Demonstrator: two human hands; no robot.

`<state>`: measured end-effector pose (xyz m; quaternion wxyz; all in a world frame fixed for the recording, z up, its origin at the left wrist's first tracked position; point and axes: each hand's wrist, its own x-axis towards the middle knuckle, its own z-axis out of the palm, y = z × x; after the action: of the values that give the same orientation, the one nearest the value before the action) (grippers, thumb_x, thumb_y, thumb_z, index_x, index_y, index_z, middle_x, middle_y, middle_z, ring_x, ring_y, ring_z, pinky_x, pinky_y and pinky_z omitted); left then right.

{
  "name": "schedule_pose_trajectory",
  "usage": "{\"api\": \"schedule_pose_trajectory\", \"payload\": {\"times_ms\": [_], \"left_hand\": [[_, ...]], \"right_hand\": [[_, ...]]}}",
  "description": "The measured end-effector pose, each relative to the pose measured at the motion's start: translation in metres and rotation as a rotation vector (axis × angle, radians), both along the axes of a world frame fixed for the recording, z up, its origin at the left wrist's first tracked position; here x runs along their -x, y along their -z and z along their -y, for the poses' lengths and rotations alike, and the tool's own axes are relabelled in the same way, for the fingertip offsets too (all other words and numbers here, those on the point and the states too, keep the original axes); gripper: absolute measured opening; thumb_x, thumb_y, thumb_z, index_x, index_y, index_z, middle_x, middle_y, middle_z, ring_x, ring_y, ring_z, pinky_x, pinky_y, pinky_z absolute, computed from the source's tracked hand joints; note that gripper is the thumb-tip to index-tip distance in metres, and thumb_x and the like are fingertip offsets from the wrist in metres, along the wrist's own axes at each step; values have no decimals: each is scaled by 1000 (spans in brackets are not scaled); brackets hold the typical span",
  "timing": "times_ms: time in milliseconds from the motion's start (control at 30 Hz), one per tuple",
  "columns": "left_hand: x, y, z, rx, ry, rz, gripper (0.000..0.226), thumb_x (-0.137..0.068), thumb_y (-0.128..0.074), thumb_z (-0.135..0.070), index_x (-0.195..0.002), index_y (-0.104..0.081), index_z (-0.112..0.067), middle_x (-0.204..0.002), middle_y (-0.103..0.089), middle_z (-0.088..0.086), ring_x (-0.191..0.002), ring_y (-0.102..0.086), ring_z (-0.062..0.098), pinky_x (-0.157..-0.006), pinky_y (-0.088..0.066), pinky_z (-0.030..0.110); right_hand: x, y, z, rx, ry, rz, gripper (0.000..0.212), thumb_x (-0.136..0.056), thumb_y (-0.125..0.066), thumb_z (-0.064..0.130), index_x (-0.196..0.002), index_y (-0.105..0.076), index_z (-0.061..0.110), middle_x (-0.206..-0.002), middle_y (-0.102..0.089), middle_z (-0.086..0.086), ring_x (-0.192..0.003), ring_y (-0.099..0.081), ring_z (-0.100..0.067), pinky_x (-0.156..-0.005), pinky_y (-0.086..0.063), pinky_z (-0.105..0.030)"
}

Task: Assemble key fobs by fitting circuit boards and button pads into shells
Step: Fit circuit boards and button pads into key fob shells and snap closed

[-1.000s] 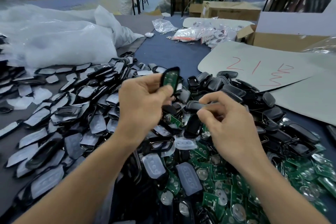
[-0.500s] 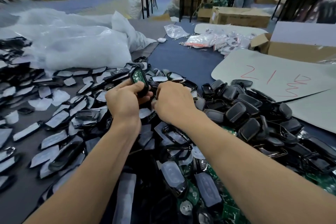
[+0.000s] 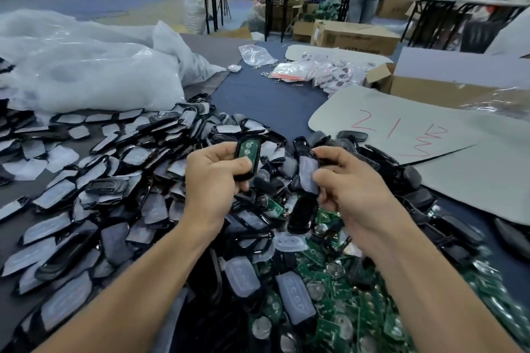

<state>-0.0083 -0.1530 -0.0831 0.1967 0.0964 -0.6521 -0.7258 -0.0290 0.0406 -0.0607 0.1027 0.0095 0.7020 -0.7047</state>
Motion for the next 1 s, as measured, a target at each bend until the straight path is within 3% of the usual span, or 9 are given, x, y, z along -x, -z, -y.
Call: {"api": "schedule_pose_trajectory", "payload": {"times_ms": [67, 167, 300, 400, 500, 600, 800, 1000], "left_hand": [[-5, 0, -11, 32, 89, -3, 32, -83, -66, 3, -71, -79, -24, -75, -77, 12, -44, -56, 10, -39, -39, 17], [-7, 2, -26, 56, 189, 23, 21, -78, -64, -8, -81, -76, -24, -84, -79, 14, -48, -62, 21, -42, -46, 24], [-6, 9, -37, 84, 248, 102, 22, -80, -58, -4, -102, -55, -8, -80, -76, 18, -53, -67, 29, -46, -54, 30], [-7, 8, -40, 127, 235, 125, 26, -73, -56, -7, -98, -59, -14, -67, -71, 18, -47, -62, 27, -42, -50, 28], [-10, 5, -43, 177, 245, 155, 25, -66, -54, -9, -81, -68, -24, -59, -65, 15, -41, -50, 23, -37, -38, 24], [-15, 1, -49, 178, 282, 161, 19, -62, -52, -7, -69, -61, -23, -59, -64, 18, -42, -48, 24, -40, -38, 24], [-18, -1, -49, 129, 284, 148, 19, -64, -57, -8, -73, -55, -25, -77, -75, 21, -45, -54, 26, -40, -42, 27], [-16, 1, -46, 195, 270, 127, 12, -69, -58, -11, -77, -60, -21, -53, -56, 13, -43, -41, 19, -39, -33, 20]], "right_hand": [[-5, 5, -9, 46, -9, 21, 38, -92, -54, -11, -107, -69, 21, -58, -51, 3, -45, -45, -10, -42, -31, -21], [-10, 15, -16, 138, 3, 54, 28, -90, -55, -13, -101, -64, 11, -57, -50, 0, -45, -49, -14, -40, -33, -22], [-11, 28, -19, 217, 13, 108, 27, -89, -54, -15, -83, -56, 11, -60, -60, -5, -50, -60, -19, -42, -45, -22], [-8, 30, -24, 341, 44, 152, 22, -90, -56, -12, -85, -54, 9, -64, -61, -9, -54, -67, -20, -47, -52, -23], [-6, 30, -25, 438, 59, 185, 18, -89, -57, -13, -94, -57, 4, -66, -64, -14, -54, -68, -21, -48, -53, -24], [-6, 29, -24, 509, 38, 209, 24, -88, -57, -16, -104, -60, 2, -69, -67, -19, -52, -67, -21, -48, -54, -24], [-12, 26, -24, 522, -71, 208, 20, -84, -62, -15, -95, -60, 2, -69, -70, -20, -47, -63, -18, -43, -51, -22], [-20, 25, -16, 498, -60, 177, 18, -86, -61, -15, -93, -63, 1, -71, -70, -20, -50, -64, -18, -45, -52, -23]]}}
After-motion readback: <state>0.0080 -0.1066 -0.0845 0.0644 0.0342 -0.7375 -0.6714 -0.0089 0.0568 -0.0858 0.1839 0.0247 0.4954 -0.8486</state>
